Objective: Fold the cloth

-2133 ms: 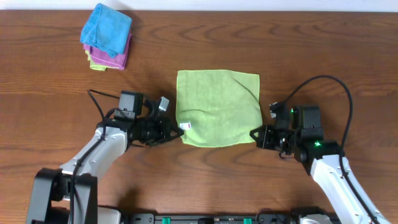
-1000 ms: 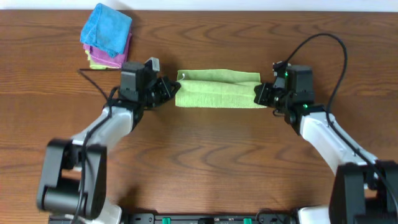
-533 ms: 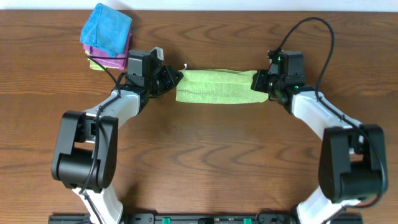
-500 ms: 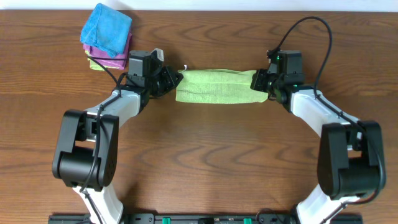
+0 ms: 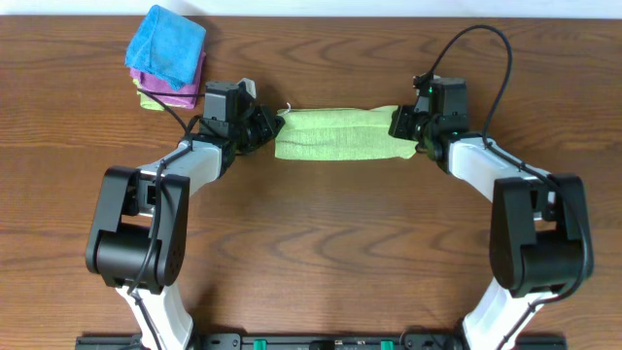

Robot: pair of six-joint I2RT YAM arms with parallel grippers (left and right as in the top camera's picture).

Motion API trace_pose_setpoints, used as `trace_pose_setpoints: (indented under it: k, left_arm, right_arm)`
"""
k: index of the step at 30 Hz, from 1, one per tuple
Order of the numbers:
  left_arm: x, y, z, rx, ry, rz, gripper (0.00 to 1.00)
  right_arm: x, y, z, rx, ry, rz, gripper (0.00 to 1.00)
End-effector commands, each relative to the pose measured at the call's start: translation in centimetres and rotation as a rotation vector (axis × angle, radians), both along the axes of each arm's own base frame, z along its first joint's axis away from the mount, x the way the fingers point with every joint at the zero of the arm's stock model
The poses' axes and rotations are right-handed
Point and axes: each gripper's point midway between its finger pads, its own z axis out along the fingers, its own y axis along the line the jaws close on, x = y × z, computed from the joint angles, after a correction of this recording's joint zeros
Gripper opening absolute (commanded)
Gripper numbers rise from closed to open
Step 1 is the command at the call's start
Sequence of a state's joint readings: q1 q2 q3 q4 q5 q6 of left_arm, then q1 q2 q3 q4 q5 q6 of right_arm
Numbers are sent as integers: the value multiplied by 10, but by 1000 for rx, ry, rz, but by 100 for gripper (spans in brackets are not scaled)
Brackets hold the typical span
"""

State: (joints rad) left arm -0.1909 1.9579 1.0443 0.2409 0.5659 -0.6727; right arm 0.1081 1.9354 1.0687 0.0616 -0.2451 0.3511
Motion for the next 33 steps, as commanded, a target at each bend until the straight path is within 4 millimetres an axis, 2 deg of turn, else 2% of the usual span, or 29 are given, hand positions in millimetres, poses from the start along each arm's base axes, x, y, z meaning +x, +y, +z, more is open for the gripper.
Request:
trace_pose_setpoints:
  k: [1,6,8,9,11,13,19,22,25,32,33]
  left_arm:
    - [10,5,-1,46,-32,23,6]
    - [13,10,-3,75,-39,45,7]
    - [14,12,-3,84,-40,54,20]
    - [14,12,-3,85,-41,53,30]
    - [14,12,-3,87,-44,49,37]
    - [14,13,-2,81,-46,47,53]
    - [14,6,8,34,-56,8,54]
    - [18,3,18,7,-73,-12,54]
    - [23,2,32,-15,-100,-24,51]
    - [26,-4,62,-45,-159,-48,33]
    - [26,-7,66,-52,-164,-58,27]
  right_arm:
    - [7,4,-6,-20,-11,15,1]
    - [8,10,-13,-20,-7,24,2]
    - [8,12,-13,-20,-10,28,17]
    - [8,13,-13,-19,-11,30,25]
    - [7,13,-12,-18,-11,32,35]
    - [5,18,-10,1,-6,48,57]
    - [-3,20,11,26,0,54,79]
    - [-7,18,28,24,-6,50,99]
    - [-15,13,42,8,2,35,99]
    - [-36,-3,73,-4,26,-12,99]
    - [-39,-7,76,12,41,-37,99]
